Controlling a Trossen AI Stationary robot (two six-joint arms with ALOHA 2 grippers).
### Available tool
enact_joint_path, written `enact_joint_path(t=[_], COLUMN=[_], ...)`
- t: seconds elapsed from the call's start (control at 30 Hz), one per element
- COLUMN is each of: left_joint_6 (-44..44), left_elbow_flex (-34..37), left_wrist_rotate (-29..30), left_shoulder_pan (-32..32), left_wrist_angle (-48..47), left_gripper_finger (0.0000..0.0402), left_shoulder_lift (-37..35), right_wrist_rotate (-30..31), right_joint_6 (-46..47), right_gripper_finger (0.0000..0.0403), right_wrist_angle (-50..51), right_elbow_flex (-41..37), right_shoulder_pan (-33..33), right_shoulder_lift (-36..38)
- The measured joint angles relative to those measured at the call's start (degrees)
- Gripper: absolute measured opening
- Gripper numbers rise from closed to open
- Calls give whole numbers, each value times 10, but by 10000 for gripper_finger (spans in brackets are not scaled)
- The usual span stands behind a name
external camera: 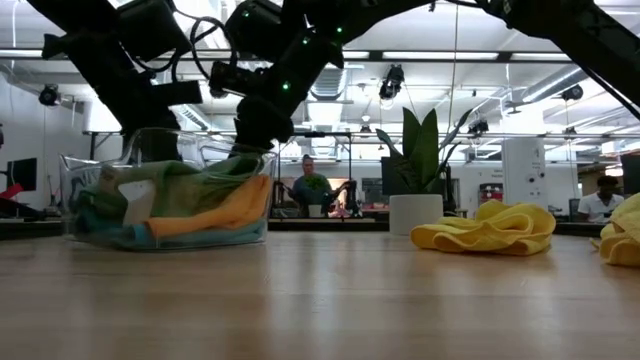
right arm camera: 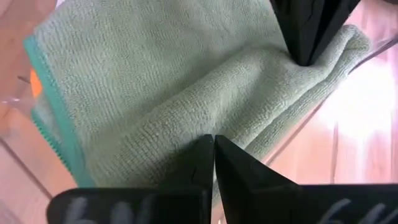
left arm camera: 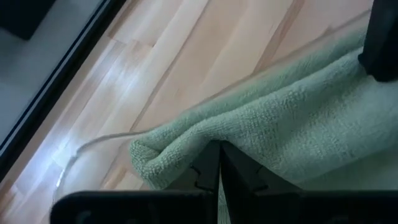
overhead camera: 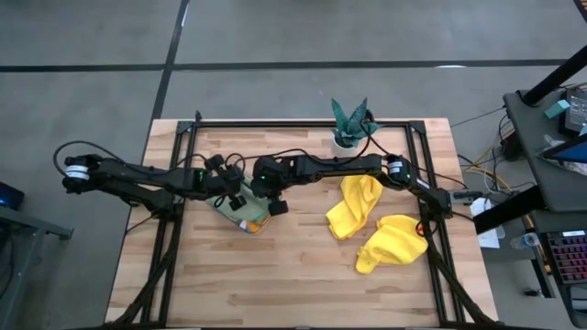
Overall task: Fold microfiber towels
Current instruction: Put the green microfiber cloth into the transparent bin, then fold the left yellow microfiber cloth
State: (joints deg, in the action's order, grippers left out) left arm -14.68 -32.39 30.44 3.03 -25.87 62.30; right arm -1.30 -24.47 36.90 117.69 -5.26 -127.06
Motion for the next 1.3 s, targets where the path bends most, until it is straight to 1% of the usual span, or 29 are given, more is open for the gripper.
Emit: enact_joint_path(t=[0.33, 0.57, 0.73, 0.87, 1.13, 1.3], left_joint_6=[5, 5, 5, 6, 33, 32], left_elbow_flex=[-26, -27, -27, -26, -26, -26], left_wrist_rotate=[-2, -5, -5, -5, -8, -39], left_shoulder_pan=[-5, -41, -71, -88, -109, -110], left_wrist_angle=[4, 35, 54, 79, 132, 169], left_gripper_finger=[0, 0, 0, 0, 0, 0], left_shoulder_lift=[-48, -85, -97, -99, -100, -99], right_wrist_rotate=[-1, -1, -1, -1, -1, -1], right_joint_6=[5, 15, 25, 43, 83, 115], right_gripper_finger=[8, 8, 8, 8, 8, 8], right_wrist_angle=[38, 85, 91, 54, -99, -165], right_elbow_flex=[-2, -8, -43, -105, -286, -383], right_shoulder_pan=[0, 0, 4, 10, 22, 26], right_shoulder_lift=[34, 44, 71, 113, 232, 298])
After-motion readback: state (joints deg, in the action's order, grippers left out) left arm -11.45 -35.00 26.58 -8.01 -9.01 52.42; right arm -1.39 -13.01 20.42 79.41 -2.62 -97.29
